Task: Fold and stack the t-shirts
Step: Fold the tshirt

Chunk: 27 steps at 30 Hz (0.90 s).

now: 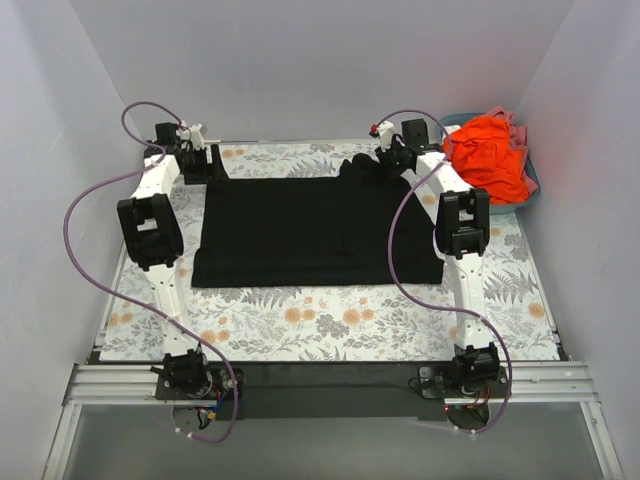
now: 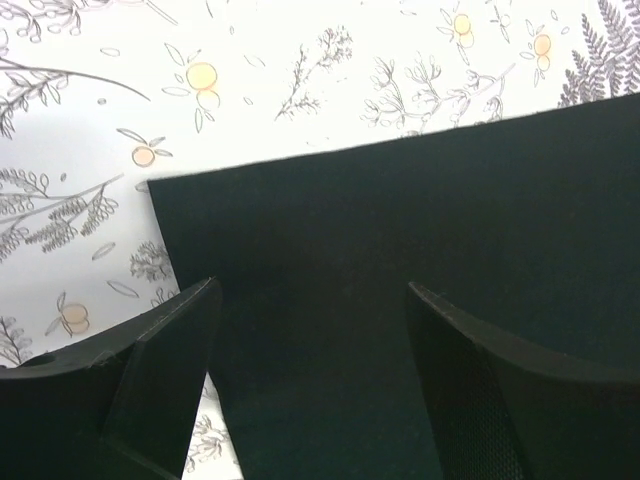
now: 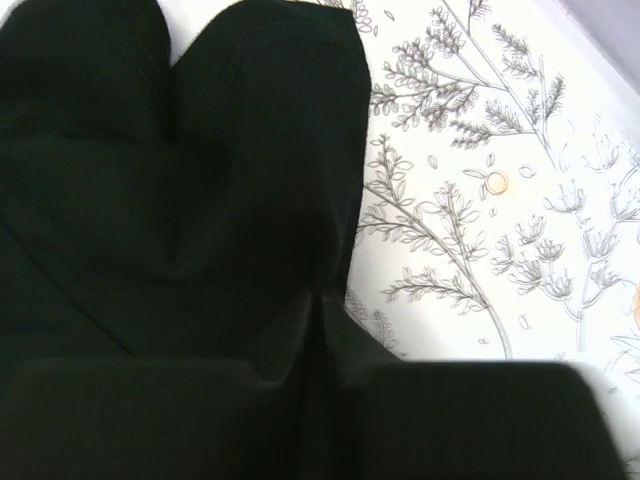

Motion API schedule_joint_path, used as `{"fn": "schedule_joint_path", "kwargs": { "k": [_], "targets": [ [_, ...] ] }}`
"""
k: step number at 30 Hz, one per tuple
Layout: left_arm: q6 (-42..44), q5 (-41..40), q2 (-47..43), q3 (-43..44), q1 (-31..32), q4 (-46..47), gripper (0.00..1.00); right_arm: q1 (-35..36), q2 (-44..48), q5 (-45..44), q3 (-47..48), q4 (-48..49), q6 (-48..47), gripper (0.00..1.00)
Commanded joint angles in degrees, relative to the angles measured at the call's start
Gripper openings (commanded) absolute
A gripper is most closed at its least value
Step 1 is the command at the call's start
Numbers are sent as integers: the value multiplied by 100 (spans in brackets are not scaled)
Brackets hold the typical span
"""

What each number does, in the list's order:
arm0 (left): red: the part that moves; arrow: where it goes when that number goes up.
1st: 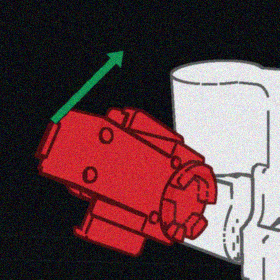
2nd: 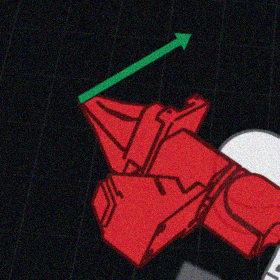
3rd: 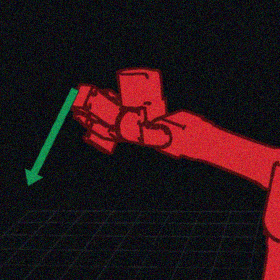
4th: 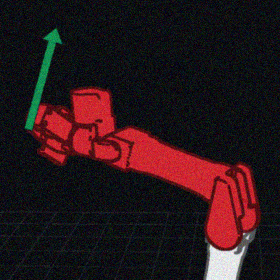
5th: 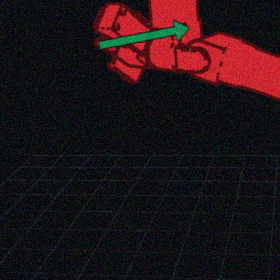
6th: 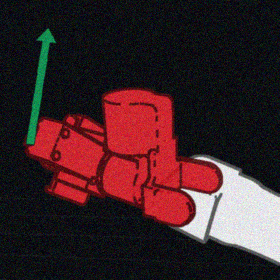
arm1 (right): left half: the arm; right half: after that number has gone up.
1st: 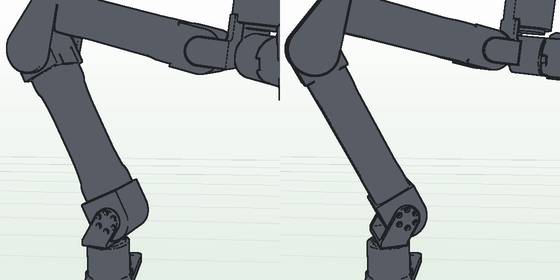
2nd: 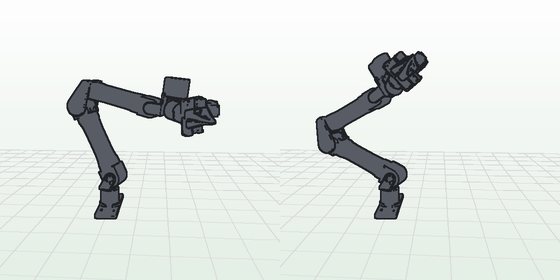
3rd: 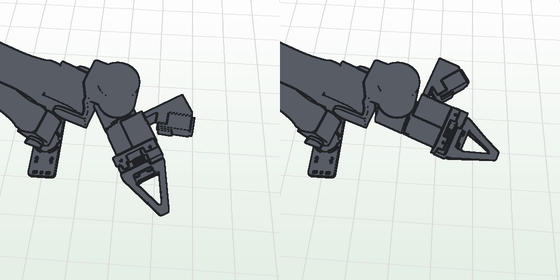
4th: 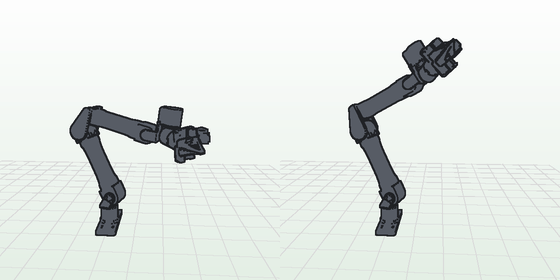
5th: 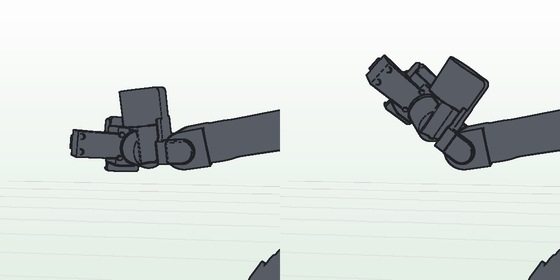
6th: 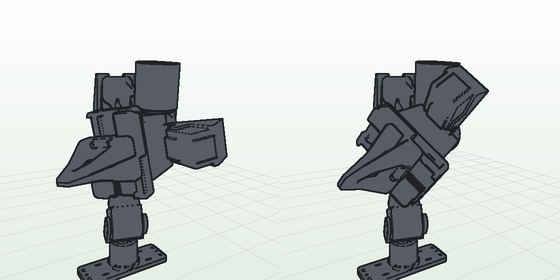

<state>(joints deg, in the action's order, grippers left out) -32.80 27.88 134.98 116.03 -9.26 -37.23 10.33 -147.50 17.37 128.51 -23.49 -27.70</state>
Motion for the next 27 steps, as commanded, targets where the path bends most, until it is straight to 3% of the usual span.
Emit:
{"fn": "schedule_joint_path", "kwargs": {
  "k": [1, 16, 27],
  "targets": [
    [46, -36, 160, 402, -24, -3, 73, 22, -68, 74, -238, -33, -51, 3],
    [141, -1047, 732, 974, -24, 788, 64, 13, 398, 258, -634, -42, -69, 1],
    [318, -661, 1145, 1168, -24, 639, 47, 13, 398, 215, -529, -33, 11, 1]
  ]
}}
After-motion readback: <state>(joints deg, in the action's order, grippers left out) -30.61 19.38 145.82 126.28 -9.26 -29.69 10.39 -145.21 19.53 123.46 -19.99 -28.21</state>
